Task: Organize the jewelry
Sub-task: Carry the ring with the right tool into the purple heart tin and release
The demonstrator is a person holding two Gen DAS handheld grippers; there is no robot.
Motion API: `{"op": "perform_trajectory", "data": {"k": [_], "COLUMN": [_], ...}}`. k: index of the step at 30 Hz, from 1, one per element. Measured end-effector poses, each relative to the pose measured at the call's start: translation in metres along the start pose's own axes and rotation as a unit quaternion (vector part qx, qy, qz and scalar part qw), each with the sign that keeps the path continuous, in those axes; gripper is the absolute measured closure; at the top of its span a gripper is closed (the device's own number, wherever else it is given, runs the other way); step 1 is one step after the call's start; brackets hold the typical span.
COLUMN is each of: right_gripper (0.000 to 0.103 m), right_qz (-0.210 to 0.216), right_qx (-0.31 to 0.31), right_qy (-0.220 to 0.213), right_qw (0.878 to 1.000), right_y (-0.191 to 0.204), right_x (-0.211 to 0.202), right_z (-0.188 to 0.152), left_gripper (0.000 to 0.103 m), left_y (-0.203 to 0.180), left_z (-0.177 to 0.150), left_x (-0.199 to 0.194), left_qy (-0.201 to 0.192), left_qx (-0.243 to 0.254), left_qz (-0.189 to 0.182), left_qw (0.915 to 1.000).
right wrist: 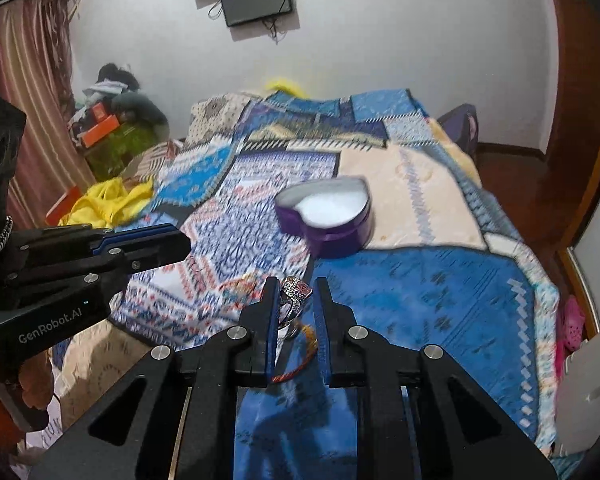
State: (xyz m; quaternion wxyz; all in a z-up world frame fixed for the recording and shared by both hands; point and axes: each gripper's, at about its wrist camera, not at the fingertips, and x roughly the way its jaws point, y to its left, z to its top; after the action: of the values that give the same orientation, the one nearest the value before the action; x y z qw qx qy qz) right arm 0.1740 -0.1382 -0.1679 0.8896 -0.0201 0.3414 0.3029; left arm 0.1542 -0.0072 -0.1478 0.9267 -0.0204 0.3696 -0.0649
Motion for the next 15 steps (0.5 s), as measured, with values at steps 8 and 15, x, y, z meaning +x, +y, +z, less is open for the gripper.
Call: {"op": "perform_trajectory", "data": {"k": [8, 15], "right_gripper": [0.088, 0.088], "right_qz": [-0.016, -0.021], "right_qx": [0.005, 0.01], "right_qy": [-0.036, -0.047], "right_qw": [0.999, 0.999], "right_y": [-0.011, -0.019], "right_x": [-0.006, 0.0], "right_z": [0.026, 0.044], "left_gripper": [0.094, 0.094], "left_y": [-0.002, 0.001], "left_z": [0.031, 0.055], "left_x": [-0.001, 0.008], "left_qy": [-0.034, -0.049], "left_qx": [0.012, 0.008], "left_qz": [0.002, -0.005], "left_qw": [0.9993, 0.9988]}}
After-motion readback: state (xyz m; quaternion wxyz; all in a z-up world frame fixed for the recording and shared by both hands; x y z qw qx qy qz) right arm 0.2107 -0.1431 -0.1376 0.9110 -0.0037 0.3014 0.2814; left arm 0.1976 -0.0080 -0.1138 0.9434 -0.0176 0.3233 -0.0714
